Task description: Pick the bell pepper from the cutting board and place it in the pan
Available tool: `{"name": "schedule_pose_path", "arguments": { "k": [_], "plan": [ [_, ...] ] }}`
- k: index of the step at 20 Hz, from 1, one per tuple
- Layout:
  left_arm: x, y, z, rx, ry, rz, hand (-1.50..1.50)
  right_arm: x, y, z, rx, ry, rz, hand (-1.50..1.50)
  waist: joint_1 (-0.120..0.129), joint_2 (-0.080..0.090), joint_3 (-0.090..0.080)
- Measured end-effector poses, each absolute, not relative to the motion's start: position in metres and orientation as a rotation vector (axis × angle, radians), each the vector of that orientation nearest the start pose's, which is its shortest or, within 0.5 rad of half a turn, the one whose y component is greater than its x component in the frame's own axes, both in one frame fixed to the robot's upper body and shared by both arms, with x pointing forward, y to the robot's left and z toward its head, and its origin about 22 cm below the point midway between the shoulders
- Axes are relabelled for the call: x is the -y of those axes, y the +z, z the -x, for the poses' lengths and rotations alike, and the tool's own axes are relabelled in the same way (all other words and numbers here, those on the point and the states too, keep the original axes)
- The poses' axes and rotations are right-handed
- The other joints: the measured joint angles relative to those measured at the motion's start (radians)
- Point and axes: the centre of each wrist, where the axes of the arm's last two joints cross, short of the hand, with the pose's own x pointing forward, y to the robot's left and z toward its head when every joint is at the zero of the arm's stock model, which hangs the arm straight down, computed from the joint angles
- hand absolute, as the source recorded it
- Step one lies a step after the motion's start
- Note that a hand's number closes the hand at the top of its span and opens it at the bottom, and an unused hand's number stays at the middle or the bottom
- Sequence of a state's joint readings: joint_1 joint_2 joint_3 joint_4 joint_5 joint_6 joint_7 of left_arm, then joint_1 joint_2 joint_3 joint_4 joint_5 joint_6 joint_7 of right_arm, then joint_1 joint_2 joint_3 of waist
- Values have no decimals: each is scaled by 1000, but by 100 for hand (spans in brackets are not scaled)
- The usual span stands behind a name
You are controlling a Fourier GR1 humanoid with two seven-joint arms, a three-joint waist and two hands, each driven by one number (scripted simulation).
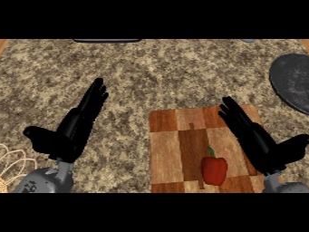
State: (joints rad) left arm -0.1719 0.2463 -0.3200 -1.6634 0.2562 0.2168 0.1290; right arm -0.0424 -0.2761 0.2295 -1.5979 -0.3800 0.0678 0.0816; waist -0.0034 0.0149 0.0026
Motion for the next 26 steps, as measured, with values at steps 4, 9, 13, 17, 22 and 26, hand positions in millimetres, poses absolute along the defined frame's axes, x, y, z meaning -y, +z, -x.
{"name": "schedule_pose_path", "arguments": {
  "k": [4, 9, 13, 17, 22, 26],
  "plan": [
    [-214, 58, -267, 1588, -99, 60, 0, 240, 54, -260, 1608, 195, -315, 150, 5, -11, -2],
    [-248, 56, -270, 1548, 3, -74, 0, 276, 94, -264, 1776, 321, -32, 150, -10, -19, -4],
    [-266, 56, -269, 1523, 54, -116, 0, 299, 96, -229, 1840, 455, 196, -150, -34, -25, -4],
    [-275, 58, -265, 1515, 67, -127, 0, 326, 102, -192, 1815, 575, 371, -150, -36, -24, -3],
    [-276, 55, -271, 1517, 62, -124, 0, 333, 134, -177, 1796, 769, 474, -150, -20, -19, -3],
    [-270, 55, -274, 1522, 55, -114, 0, 322, 158, -174, 1739, 903, 512, -150, -8, -17, -4]
  ]
}}
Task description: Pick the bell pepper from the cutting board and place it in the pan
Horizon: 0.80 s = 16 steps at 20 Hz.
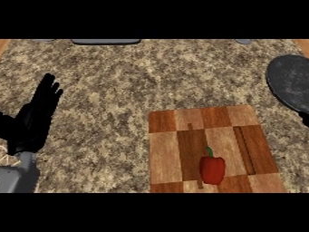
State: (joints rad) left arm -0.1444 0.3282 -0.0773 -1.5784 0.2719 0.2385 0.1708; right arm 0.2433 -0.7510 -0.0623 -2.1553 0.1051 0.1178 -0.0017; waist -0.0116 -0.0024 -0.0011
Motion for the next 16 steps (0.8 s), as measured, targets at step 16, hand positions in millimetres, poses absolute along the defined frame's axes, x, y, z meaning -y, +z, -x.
{"name": "schedule_pose_path", "arguments": {
  "k": [16],
  "plan": [
    [-264, 62, -281, 1521, 23, -84, 0, 250, 172, -204, 1129, 1468, 582, -150, 39, 6, -1]
  ]
}}
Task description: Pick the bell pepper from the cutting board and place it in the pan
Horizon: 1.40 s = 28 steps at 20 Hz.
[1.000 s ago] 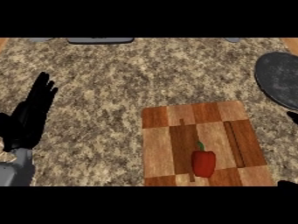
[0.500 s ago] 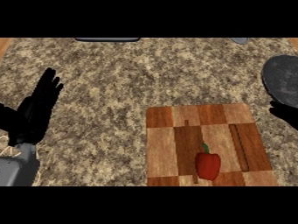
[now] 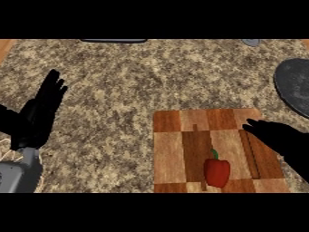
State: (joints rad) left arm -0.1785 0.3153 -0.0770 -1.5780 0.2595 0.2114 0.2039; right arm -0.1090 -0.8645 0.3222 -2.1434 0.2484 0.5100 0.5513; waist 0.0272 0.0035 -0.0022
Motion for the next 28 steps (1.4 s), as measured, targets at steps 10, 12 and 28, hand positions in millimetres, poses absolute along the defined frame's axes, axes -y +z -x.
{"name": "schedule_pose_path", "arguments": {
  "k": [10, 12, 28],
  "plan": [
    [-272, 60, -276, 1523, 38, -100, 0, 196, 167, -194, 992, 1653, 644, -150, -18, -4, 1],
    [-272, 62, -278, 1520, 40, -99, 0, 185, 167, -192, 998, 1676, 676, -150, -19, -4, 1],
    [-271, 57, -278, 1518, 42, -104, 0, 140, 142, -204, 978, 1686, 724, -150, -25, -4, 2]
  ]
}}
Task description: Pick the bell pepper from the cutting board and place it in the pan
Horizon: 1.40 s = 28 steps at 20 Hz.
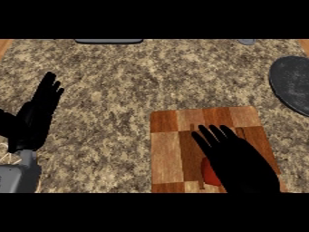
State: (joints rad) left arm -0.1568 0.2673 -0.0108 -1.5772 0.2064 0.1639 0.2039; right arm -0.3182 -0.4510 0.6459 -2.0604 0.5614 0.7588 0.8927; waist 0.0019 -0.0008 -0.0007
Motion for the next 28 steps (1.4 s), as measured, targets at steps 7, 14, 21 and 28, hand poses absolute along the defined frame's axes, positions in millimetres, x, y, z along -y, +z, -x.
{"name": "schedule_pose_path", "arguments": {
  "k": [7, 14, 21, 28],
  "plan": [
    [-275, 57, -276, 1520, 42, -103, 0, 132, 120, -213, 906, 1688, 763, -150, 0, 1, 1],
    [-275, 56, -275, 1518, 45, -106, 0, 134, 95, -226, 828, 1705, 769, -150, 0, 1, 1],
    [-267, 60, -280, 1524, 46, -104, 0, 130, 73, -234, 844, 1684, 755, -150, -1, 1, 1],
    [-275, 62, -275, 1514, 43, -96, 0, 132, 55, -248, 840, 1671, 714, 150, 1, 1, 1]
  ]
}}
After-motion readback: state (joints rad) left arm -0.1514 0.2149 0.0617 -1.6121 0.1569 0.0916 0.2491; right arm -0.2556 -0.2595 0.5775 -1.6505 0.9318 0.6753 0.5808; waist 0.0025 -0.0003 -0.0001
